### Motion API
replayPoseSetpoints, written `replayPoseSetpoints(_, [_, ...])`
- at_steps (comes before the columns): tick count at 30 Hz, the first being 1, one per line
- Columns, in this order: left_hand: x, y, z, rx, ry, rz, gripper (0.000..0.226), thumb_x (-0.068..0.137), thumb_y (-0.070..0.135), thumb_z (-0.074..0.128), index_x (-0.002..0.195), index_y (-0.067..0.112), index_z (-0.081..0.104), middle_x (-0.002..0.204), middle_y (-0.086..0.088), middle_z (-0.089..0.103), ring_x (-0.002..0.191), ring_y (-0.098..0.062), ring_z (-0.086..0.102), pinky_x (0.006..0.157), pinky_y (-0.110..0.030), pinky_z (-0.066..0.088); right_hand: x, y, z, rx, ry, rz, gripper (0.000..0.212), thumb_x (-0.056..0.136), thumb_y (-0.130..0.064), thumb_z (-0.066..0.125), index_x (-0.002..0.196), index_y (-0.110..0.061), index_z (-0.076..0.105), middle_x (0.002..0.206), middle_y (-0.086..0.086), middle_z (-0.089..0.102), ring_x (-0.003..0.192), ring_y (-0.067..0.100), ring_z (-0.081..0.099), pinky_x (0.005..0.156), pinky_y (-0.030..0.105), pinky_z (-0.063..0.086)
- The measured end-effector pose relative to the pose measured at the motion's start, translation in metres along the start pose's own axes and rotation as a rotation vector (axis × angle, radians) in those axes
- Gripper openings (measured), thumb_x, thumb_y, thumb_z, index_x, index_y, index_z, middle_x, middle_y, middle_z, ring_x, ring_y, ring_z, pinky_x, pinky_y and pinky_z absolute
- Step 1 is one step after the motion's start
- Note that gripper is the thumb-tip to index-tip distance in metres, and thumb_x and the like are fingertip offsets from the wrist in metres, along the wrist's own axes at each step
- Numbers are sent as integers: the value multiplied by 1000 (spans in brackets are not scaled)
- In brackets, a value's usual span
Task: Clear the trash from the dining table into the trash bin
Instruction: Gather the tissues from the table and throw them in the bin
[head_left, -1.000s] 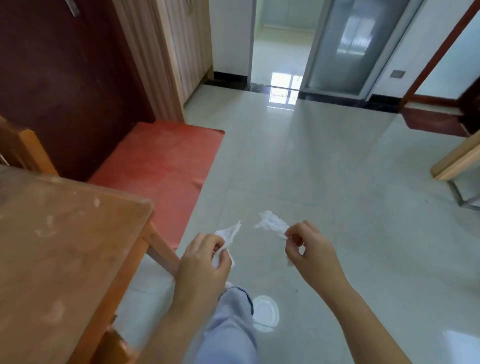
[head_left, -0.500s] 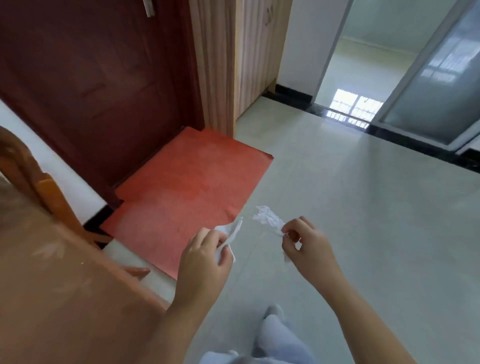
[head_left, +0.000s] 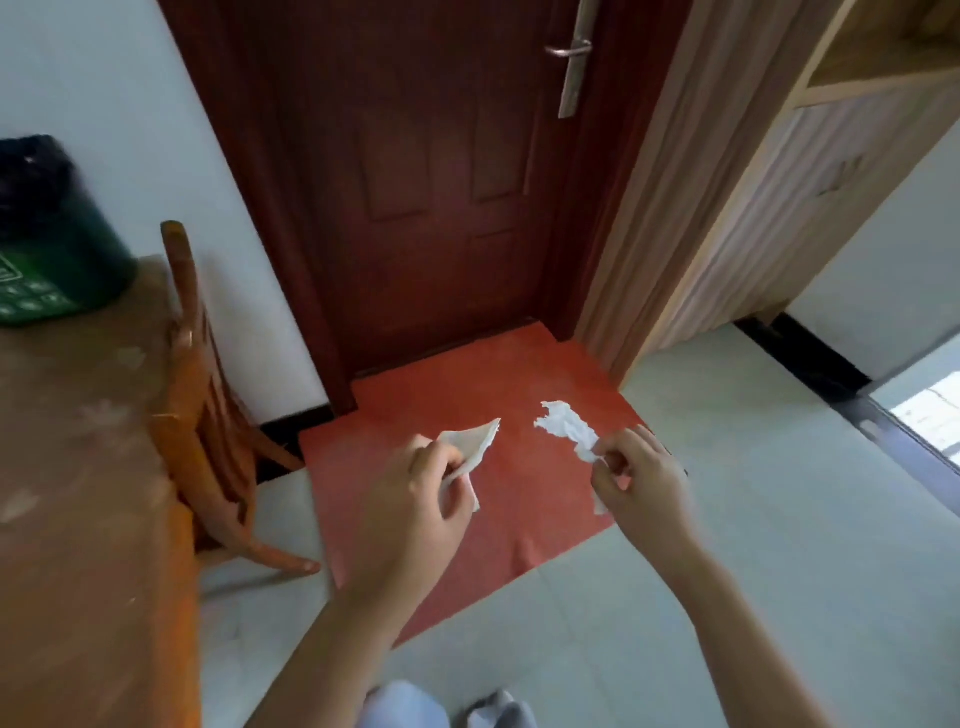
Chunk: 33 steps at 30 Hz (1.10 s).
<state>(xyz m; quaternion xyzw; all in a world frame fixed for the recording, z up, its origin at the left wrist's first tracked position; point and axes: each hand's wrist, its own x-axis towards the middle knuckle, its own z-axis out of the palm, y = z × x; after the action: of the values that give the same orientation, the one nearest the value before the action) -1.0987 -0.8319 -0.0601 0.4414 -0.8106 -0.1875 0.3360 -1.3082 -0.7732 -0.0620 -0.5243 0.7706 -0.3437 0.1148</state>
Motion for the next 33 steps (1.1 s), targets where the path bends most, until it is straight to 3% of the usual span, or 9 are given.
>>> replayPoseSetpoints(7, [32, -55, -26, 114, 167, -267, 26, 78, 30, 45, 80, 8, 58, 74, -3, 57, 62, -19, 56, 52, -27, 46, 92, -36, 64, 71, -244, -201, 15, 75, -1, 62, 75, -16, 59, 72, -8, 49, 61, 12, 49, 52, 21, 38])
replayPoseSetpoints(13, [90, -120, -53, 206, 318, -361, 7, 77, 12, 59, 82, 6, 58, 76, -7, 60, 67, -19, 55, 55, -20, 44, 170, -88, 127, 165, -336, -298, 24, 77, -2, 57, 73, -25, 57, 75, -13, 53, 68, 7, 53, 58, 19, 43])
replayPoseSetpoints(16, [124, -159, -74, 237, 377, -397, 11, 78, 18, 54, 82, 8, 57, 78, -6, 58, 70, -20, 54, 58, -22, 44, 218, -125, 166, 152, -382, -338, 26, 78, -2, 57, 73, -27, 56, 77, -10, 53, 69, 6, 53, 60, 22, 44])
replayPoseSetpoints(20, [162, -213, -116, 260, 467, -491, 5, 78, 8, 61, 82, 8, 57, 77, -2, 54, 69, -18, 49, 60, -11, 30, 281, -199, 218, 142, -417, -488, 20, 78, -4, 56, 75, -24, 55, 76, -8, 52, 70, 7, 53, 57, 18, 43])
replayPoseSetpoints(24, [188, -260, -152, 272, 542, -613, 8, 78, 4, 60, 82, 10, 57, 79, 2, 51, 71, -18, 46, 59, -14, 30, 322, -263, 273, 178, -461, -638, 12, 78, -3, 58, 80, -15, 59, 77, -3, 53, 67, 8, 52, 58, 23, 45])
replayPoseSetpoints(29, [205, -301, -177, 271, 690, -741, 9, 72, 16, 52, 78, 11, 58, 76, 3, 52, 70, -19, 48, 61, -16, 32, 365, -314, 328, 214, -534, -738, 14, 78, -4, 59, 80, -18, 58, 74, -15, 47, 68, 3, 51, 60, 12, 38])
replayPoseSetpoints(33, [227, -330, -192, 307, 795, -859, 8, 76, 7, 61, 74, 14, 59, 72, 12, 49, 70, -17, 48, 60, -15, 32, 403, -361, 377, 249, -598, -844, 12, 78, -4, 58, 81, -15, 59, 78, -4, 53, 68, 8, 51, 62, 19, 41])
